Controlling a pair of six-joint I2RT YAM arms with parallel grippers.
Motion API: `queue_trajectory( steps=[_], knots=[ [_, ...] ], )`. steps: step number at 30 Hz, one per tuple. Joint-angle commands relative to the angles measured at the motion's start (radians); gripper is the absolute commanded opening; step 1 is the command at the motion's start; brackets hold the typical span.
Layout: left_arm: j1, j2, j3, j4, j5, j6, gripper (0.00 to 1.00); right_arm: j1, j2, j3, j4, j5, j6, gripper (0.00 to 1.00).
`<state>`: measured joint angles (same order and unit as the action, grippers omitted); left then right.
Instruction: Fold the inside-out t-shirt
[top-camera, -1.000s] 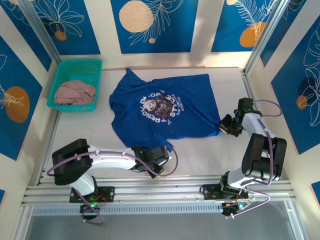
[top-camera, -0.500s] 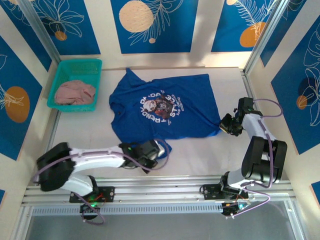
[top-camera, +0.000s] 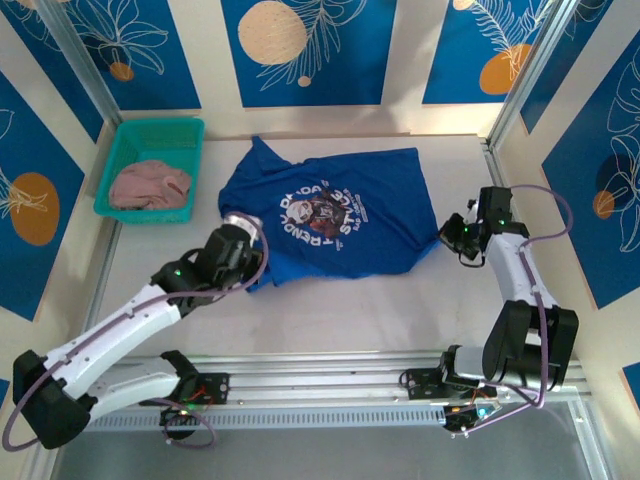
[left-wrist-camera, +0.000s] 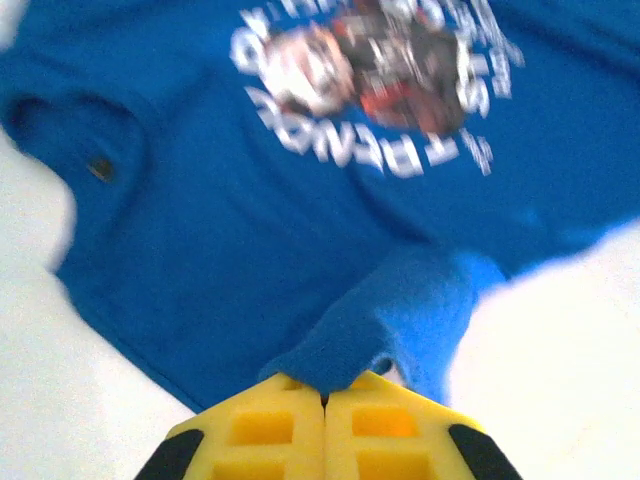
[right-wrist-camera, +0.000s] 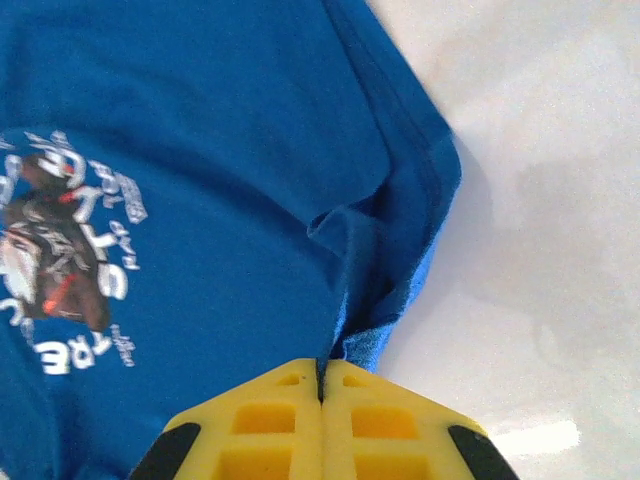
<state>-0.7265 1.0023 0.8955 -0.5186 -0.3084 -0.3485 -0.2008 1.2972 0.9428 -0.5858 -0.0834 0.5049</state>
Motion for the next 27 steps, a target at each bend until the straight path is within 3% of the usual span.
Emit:
queue_trajectory(
  steps=[1,8,17,22,27],
  knots=[
    [0.010,-0.031,0.180,0.003,-0.218,0.137,0.00,0.016,-0.124,0.144,0.017,-0.044,0.002,0.00],
    [0.010,-0.066,0.524,0.097,-0.346,0.410,0.00,0.036,-0.258,0.507,-0.067,0.018,-0.043,0.00],
    [0.010,0.065,1.152,-0.056,-0.232,0.561,0.00,0.041,-0.315,0.957,-0.169,0.071,-0.108,0.00],
    [0.010,0.139,1.399,-0.107,-0.142,0.607,0.00,0.041,-0.322,1.151,-0.212,0.088,-0.131,0.00],
    [0.010,0.266,1.585,-0.118,-0.248,0.733,0.00,0.039,-0.322,1.239,-0.229,0.097,-0.150,0.00]
  ],
)
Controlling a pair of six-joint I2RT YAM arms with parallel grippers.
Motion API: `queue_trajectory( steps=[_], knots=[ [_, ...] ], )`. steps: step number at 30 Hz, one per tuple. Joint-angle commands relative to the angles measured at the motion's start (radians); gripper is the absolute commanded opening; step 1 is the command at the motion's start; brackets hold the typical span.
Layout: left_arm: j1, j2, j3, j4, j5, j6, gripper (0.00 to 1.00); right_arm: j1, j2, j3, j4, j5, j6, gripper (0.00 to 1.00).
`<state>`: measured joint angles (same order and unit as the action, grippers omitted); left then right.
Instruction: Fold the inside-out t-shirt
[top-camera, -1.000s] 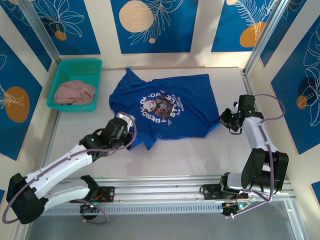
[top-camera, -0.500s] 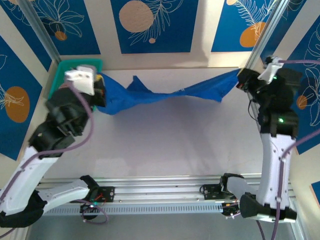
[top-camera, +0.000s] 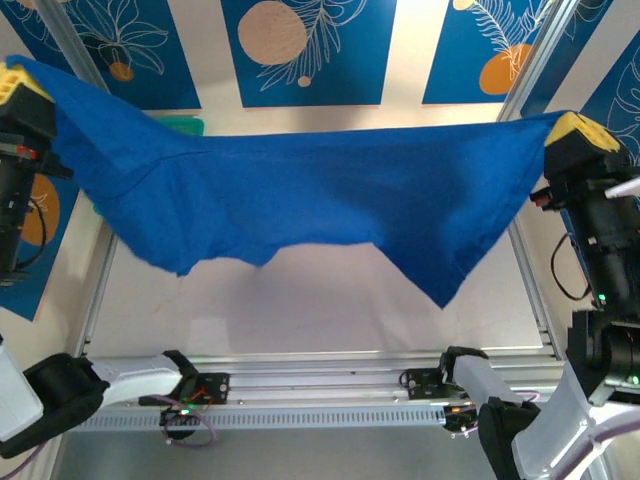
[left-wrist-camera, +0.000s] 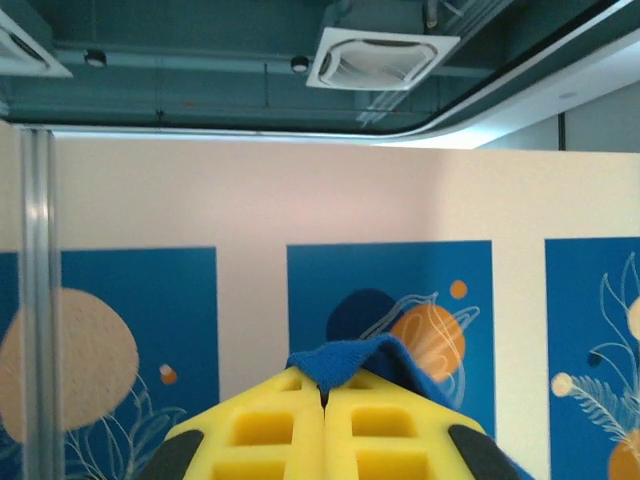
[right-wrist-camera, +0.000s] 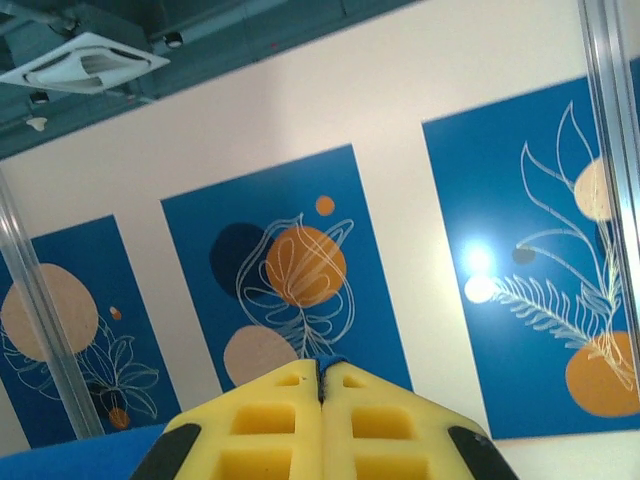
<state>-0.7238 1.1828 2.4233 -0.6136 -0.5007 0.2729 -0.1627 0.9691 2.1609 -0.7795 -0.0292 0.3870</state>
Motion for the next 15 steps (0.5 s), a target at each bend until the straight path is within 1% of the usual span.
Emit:
queue_trajectory(
  steps=[1,4,5,7,8,9,10,11,13,15],
  knots=[
    [0.007,0.109,0.072,-0.012,-0.086,0.138,0.00,0.000,0.009,0.018,-0.028,0.047,-0.035,0.00],
    [0.011,0.211,0.141,0.010,-0.165,0.226,0.00,-0.001,0.044,-0.009,-0.016,0.067,-0.059,0.00],
    [0.040,0.252,0.162,0.010,-0.164,0.234,0.00,-0.002,0.060,-0.029,-0.005,0.068,-0.067,0.00],
    [0.167,0.325,0.194,-0.042,-0.082,0.151,0.00,-0.001,0.088,-0.098,0.045,0.068,-0.077,0.00],
    [0.257,0.364,0.202,-0.084,-0.015,0.074,0.00,-0.001,0.105,-0.147,0.080,0.070,-0.083,0.00],
    [0.324,0.401,0.194,-0.109,0.040,0.014,0.00,0.000,0.120,-0.196,0.116,0.079,-0.089,0.00],
    [0.367,0.430,0.173,-0.116,0.075,-0.017,0.00,0.003,0.141,-0.236,0.143,0.081,-0.096,0.00],
    [0.403,0.458,0.122,-0.093,0.113,-0.043,0.00,0.007,0.167,-0.291,0.188,0.087,-0.101,0.00],
    [0.445,0.518,0.017,-0.014,0.170,-0.061,0.00,0.019,0.229,-0.392,0.282,0.107,-0.113,0.00],
    [0.473,0.635,-0.004,0.023,0.237,-0.089,0.00,0.039,0.320,-0.483,0.392,0.127,-0.117,0.00]
  ],
)
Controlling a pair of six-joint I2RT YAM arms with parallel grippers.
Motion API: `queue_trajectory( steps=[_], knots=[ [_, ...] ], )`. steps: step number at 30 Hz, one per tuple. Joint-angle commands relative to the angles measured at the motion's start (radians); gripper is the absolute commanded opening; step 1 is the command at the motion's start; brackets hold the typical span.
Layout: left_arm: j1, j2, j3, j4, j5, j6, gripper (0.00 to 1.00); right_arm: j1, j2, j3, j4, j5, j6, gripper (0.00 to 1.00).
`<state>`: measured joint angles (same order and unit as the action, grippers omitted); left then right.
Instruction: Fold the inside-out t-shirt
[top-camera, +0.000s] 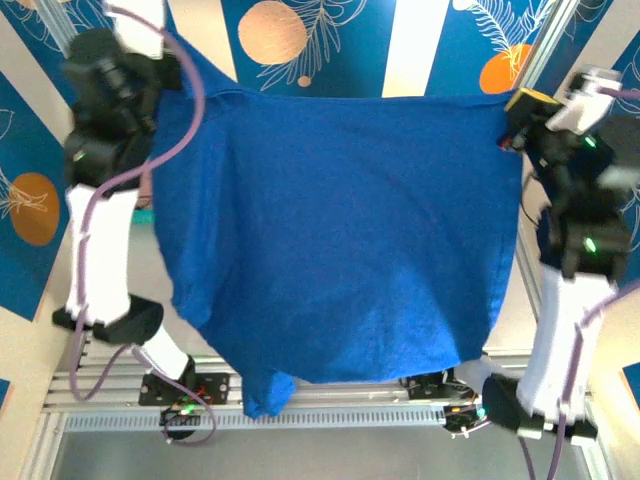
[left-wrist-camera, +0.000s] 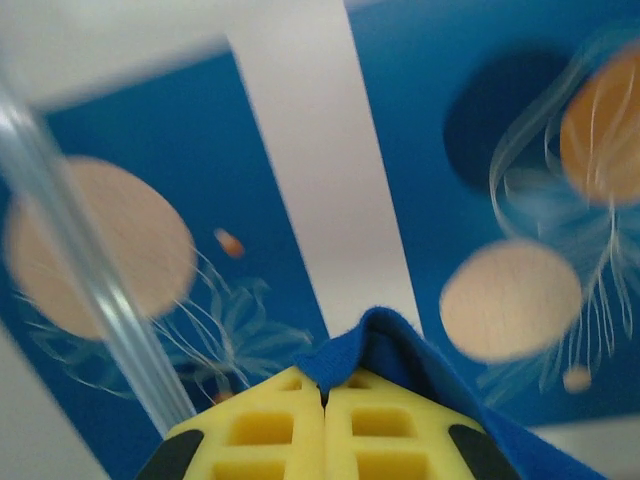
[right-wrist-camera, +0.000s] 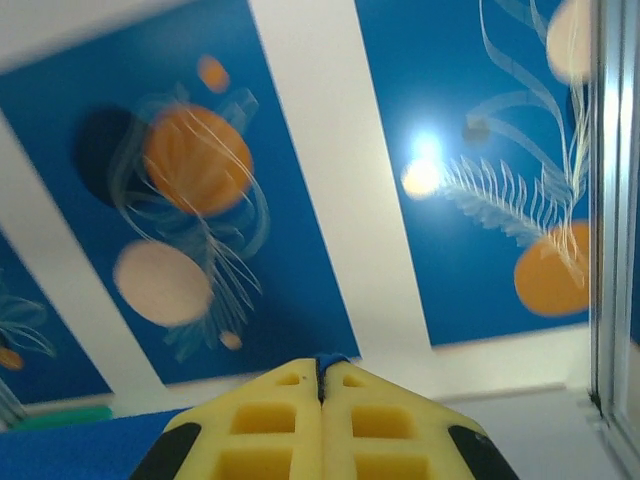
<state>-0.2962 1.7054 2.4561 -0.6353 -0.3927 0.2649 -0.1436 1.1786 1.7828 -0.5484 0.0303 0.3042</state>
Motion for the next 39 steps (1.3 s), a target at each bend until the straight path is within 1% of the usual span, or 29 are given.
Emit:
queue_trajectory(
  steps=[1,3,5,6,7,8,9,10,11,12,13,16,17,19,21,22,24,26,27,30,33,36,39],
  knots=[
    [0.052,0.174,-0.024,0.052,0.144,-0.090,0.00,0.032,0.160,-0.138,0.213,0.080,-0.041,0.00],
    [0.065,0.344,0.031,0.075,0.187,-0.108,0.00,0.064,0.299,-0.193,0.335,0.139,-0.054,0.00],
    [0.075,0.534,0.133,0.101,0.202,-0.140,0.00,0.079,0.477,-0.167,0.392,0.180,-0.041,0.00],
    [0.077,0.650,0.217,0.113,0.210,-0.161,0.14,0.084,0.577,-0.121,0.394,0.186,-0.026,0.01],
    [0.080,0.752,0.309,0.113,0.231,-0.183,0.25,0.085,0.673,-0.069,0.379,0.181,-0.021,0.05],
    [0.080,0.851,0.406,0.120,0.262,-0.206,0.27,0.087,0.777,0.018,0.320,0.198,0.003,0.15],
    [0.081,0.880,0.391,0.164,0.284,-0.244,0.35,0.086,0.870,0.134,0.219,0.176,0.005,0.19],
    [0.081,0.883,0.363,0.187,0.310,-0.271,0.42,0.090,0.938,0.216,0.143,0.189,0.004,0.24],
    [0.080,0.886,0.357,0.177,0.336,-0.299,0.50,0.100,0.987,0.276,0.083,0.195,-0.015,0.29],
    [0.078,0.883,0.356,0.152,0.354,-0.324,0.58,0.110,1.005,0.297,0.039,0.192,-0.030,0.32],
    [0.077,0.873,0.357,0.113,0.367,-0.342,0.63,0.118,0.999,0.283,0.025,0.184,-0.037,0.34],
    [0.080,0.799,0.282,0.004,0.393,-0.387,0.74,0.143,0.897,0.123,0.023,0.122,-0.041,0.38],
    [0.079,0.752,0.212,-0.006,0.400,-0.401,0.77,0.152,0.851,0.054,0.023,0.088,-0.034,0.39],
    [0.079,0.641,0.041,0.003,0.424,-0.432,0.79,0.173,0.771,-0.070,0.012,0.015,-0.005,0.39],
    [0.076,0.495,-0.206,0.070,0.467,-0.473,0.80,0.218,0.703,-0.208,0.011,-0.084,0.035,0.40],
    [0.074,0.433,-0.304,0.100,0.476,-0.495,0.79,0.242,0.681,-0.264,0.016,-0.114,0.053,0.40],
    [0.068,0.294,-0.536,0.153,0.495,-0.562,0.79,0.285,0.651,-0.381,0.050,-0.162,0.116,0.39],
    [0.062,0.180,-0.755,0.250,0.558,-0.610,0.80,0.302,0.653,-0.444,0.090,-0.190,0.153,0.39],
    [0.057,0.132,-0.859,0.294,0.569,-0.629,0.80,0.305,0.666,-0.455,0.098,-0.179,0.156,0.39],
    [0.053,0.061,-1.026,0.314,0.539,-0.636,0.81,0.296,0.746,-0.401,0.061,-0.164,0.144,0.39],
    [0.064,0.057,-1.097,0.270,0.470,-0.632,0.82,0.281,0.833,-0.335,0.009,-0.140,0.147,0.37],
    [0.078,0.077,-1.149,0.261,0.473,-0.638,0.82,0.249,0.866,-0.335,-0.008,-0.146,0.167,0.36],
    [0.085,0.127,-1.154,0.241,0.492,-0.641,0.82,0.216,0.885,-0.335,-0.031,-0.143,0.170,0.34]
  ],
)
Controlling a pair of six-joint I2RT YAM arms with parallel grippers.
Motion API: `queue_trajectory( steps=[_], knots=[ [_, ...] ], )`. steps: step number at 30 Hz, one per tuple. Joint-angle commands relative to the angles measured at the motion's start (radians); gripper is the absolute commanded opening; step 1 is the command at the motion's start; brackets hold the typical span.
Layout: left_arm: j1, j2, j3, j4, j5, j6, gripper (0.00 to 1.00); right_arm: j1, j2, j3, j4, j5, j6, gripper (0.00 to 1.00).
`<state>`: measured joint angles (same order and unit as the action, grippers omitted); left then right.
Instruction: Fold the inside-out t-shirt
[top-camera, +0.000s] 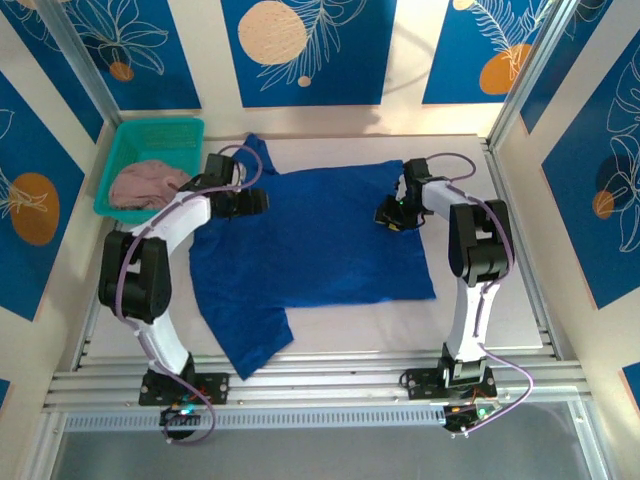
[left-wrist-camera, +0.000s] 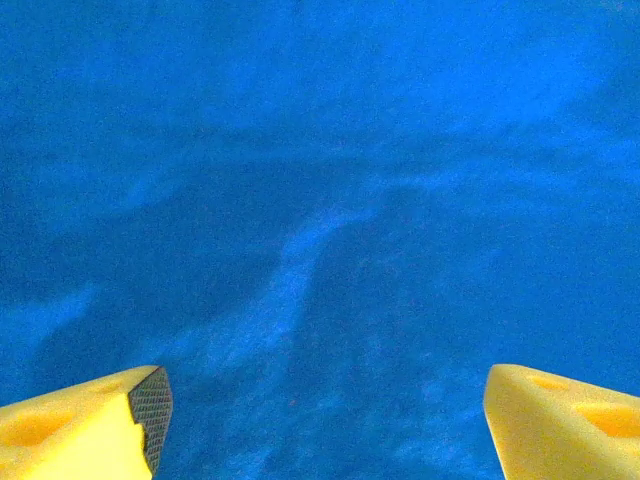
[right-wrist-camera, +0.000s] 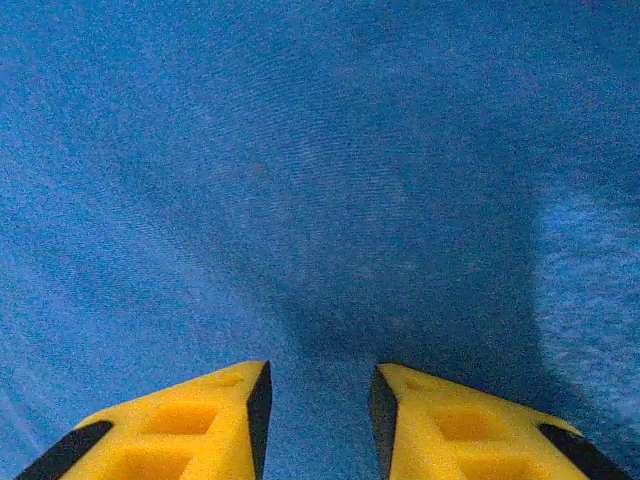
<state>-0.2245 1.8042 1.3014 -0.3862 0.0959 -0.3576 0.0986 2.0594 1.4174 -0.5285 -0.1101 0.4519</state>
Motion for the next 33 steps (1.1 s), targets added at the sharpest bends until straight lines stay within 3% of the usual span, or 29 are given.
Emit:
queue_trajectory(
  steps=[1,11,26,33],
  knots=[
    [0.013,0.042,0.004,-0.008,0.016,-0.018,0.82,-0.037,0.010,0.031,-0.054,-0.002,0.020,0.34],
    [-0.001,0.242,0.110,-0.011,0.116,-0.029,0.82,-0.121,0.081,0.116,-0.103,-0.004,0.010,0.33],
    [-0.033,0.480,0.477,-0.150,0.101,0.011,0.82,-0.170,0.219,0.366,-0.209,0.008,-0.012,0.32],
    [-0.032,0.500,0.554,-0.184,0.117,0.020,0.82,-0.192,0.246,0.452,-0.238,-0.010,-0.025,0.32]
  ],
)
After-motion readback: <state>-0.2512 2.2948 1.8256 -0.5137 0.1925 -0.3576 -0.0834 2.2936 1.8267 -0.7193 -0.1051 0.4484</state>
